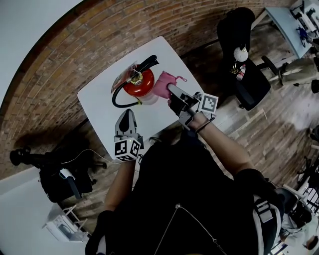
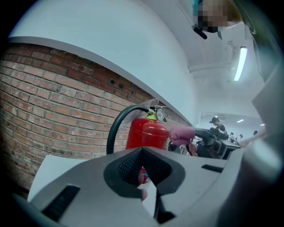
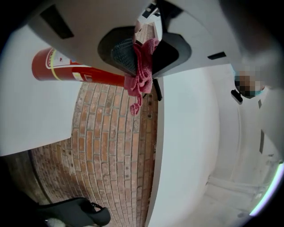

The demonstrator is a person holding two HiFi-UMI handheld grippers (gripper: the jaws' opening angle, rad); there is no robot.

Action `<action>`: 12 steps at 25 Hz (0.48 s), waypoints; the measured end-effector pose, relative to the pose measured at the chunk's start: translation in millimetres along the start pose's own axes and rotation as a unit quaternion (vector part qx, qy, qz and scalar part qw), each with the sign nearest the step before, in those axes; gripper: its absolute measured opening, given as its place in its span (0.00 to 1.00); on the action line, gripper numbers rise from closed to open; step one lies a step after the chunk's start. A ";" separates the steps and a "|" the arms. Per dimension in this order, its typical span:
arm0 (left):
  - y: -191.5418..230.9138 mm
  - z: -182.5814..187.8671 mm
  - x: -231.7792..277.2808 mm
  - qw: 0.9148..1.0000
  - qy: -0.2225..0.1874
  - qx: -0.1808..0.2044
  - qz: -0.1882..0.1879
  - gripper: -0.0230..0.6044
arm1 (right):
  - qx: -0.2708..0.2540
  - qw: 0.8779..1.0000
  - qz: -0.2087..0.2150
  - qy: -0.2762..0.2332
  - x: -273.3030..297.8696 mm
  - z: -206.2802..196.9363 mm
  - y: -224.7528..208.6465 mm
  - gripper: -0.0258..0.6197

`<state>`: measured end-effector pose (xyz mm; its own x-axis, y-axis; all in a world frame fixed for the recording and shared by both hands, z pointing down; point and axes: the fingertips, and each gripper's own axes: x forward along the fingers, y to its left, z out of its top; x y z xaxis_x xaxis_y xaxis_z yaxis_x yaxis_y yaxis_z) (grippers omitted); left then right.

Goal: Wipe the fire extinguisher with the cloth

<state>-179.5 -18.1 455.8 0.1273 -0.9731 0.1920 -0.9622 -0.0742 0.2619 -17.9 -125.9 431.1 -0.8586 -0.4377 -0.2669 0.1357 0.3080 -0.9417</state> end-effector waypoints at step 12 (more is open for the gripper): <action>26.1 -7.7 -4.8 0.998 0.030 0.015 -0.044 0.05 | 0.013 0.982 -0.184 -0.033 -75.2 -47.3 -146.2 0.20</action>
<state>-203.4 -13.7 469.1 0.2243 -0.9479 0.2260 -0.9536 -0.1658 0.2513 3.5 -98.0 598.5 -0.8183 -0.5690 0.0815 -0.1652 0.0970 -0.9815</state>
